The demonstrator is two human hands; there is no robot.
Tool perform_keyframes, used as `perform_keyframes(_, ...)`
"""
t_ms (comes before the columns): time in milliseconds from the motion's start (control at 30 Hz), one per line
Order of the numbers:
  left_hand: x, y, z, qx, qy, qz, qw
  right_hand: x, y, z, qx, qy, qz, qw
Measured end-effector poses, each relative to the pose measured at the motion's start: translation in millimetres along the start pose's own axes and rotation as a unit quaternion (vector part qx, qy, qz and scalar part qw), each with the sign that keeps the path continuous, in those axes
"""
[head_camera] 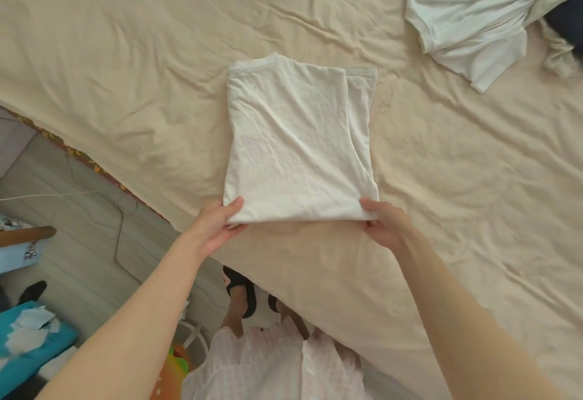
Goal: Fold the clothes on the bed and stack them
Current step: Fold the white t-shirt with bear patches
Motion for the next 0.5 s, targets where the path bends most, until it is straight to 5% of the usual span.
perform_keyframes(267,27,84,-42,0.150,0.004,0.019,0.989,52,76,61,-0.153,0.075,-0.021,0.985)
perform_keyframes(500,7,101,16,0.110,-0.020,0.033,0.993,21,106,2,-0.074,0.108,-0.045,0.990)
Point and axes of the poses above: each hand's wrist, its own y-axis away from the middle knuckle, its own x-axis out of the back of the hand, z = x × y, the point moved 6 cm from there along -y, towards the middle knuckle, and after that the axes turned 1 degree about -x, right-handed, at the moved point
